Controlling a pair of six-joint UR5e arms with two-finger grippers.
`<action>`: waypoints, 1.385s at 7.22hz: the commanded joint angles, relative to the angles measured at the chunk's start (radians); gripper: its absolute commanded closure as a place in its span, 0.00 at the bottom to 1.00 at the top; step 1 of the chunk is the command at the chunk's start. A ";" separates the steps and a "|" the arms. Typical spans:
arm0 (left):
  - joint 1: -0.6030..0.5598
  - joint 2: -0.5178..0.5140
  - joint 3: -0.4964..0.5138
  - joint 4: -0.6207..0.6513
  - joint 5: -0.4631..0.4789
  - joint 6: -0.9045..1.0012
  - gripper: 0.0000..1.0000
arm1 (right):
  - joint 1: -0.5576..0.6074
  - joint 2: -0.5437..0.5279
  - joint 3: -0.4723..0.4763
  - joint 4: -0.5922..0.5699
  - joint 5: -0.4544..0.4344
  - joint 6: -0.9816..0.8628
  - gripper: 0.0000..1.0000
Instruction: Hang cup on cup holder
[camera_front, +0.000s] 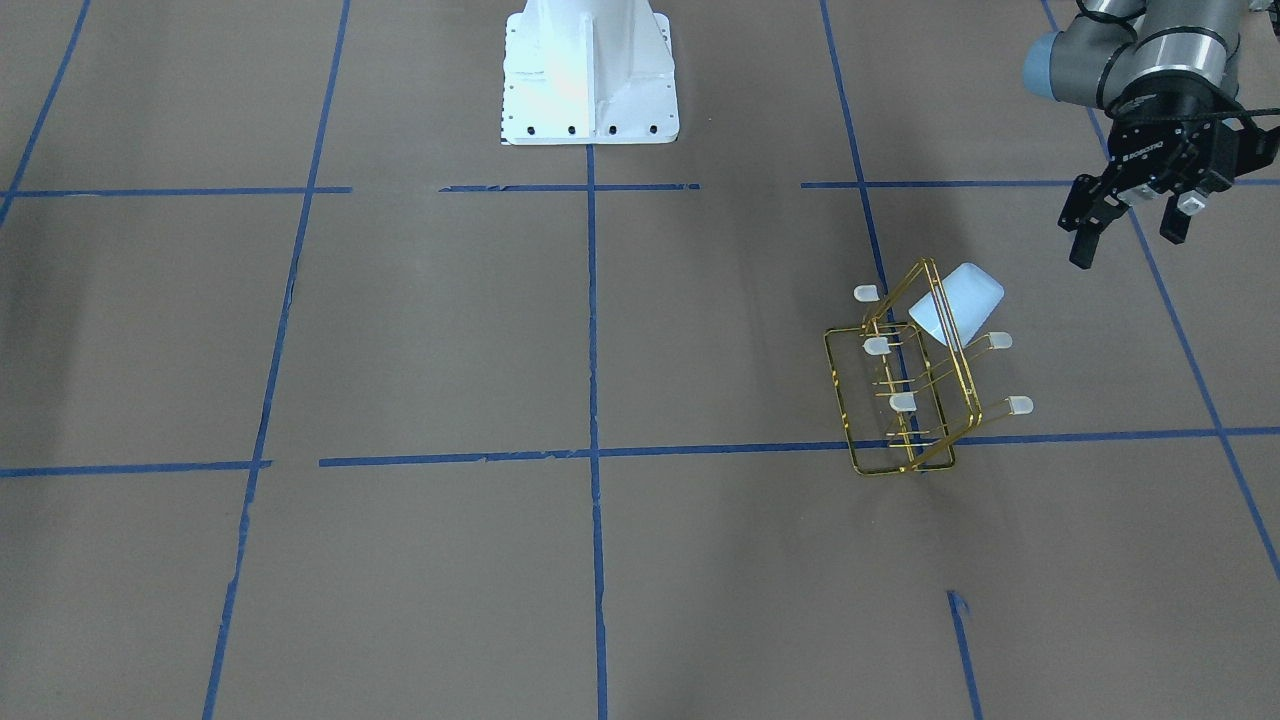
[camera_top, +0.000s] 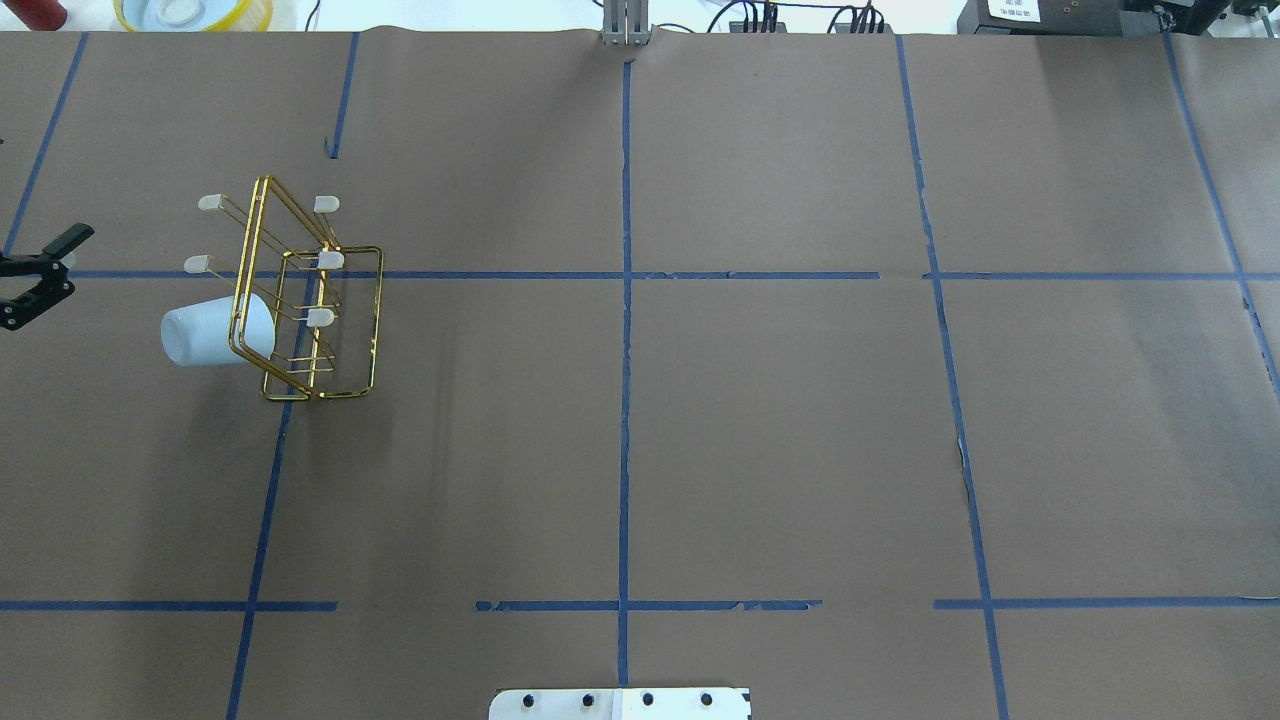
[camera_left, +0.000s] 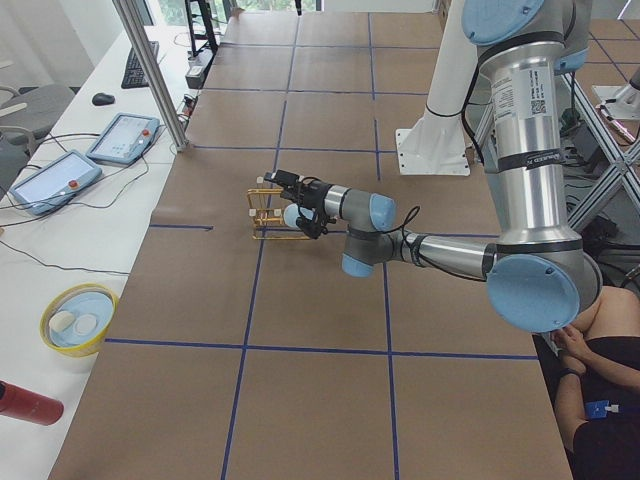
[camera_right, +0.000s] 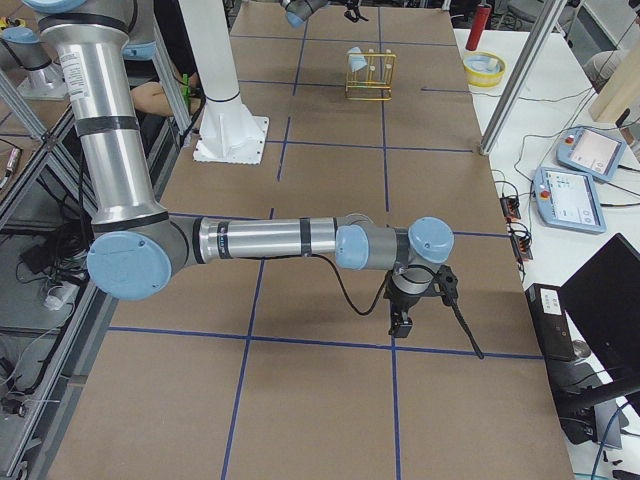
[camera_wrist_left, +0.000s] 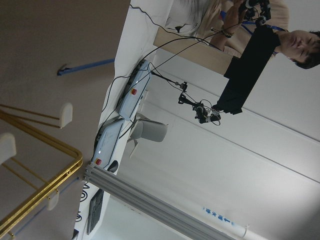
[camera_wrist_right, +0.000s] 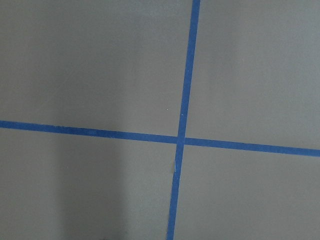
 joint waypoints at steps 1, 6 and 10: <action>-0.218 -0.004 0.009 0.126 -0.278 0.294 0.00 | 0.000 0.000 0.000 0.000 0.000 0.000 0.00; -0.605 -0.010 0.006 0.607 -0.709 1.195 0.00 | 0.000 0.000 0.000 -0.001 0.000 0.000 0.00; -0.732 -0.016 -0.023 1.077 -0.817 1.842 0.00 | 0.000 0.000 0.000 -0.001 0.000 0.000 0.00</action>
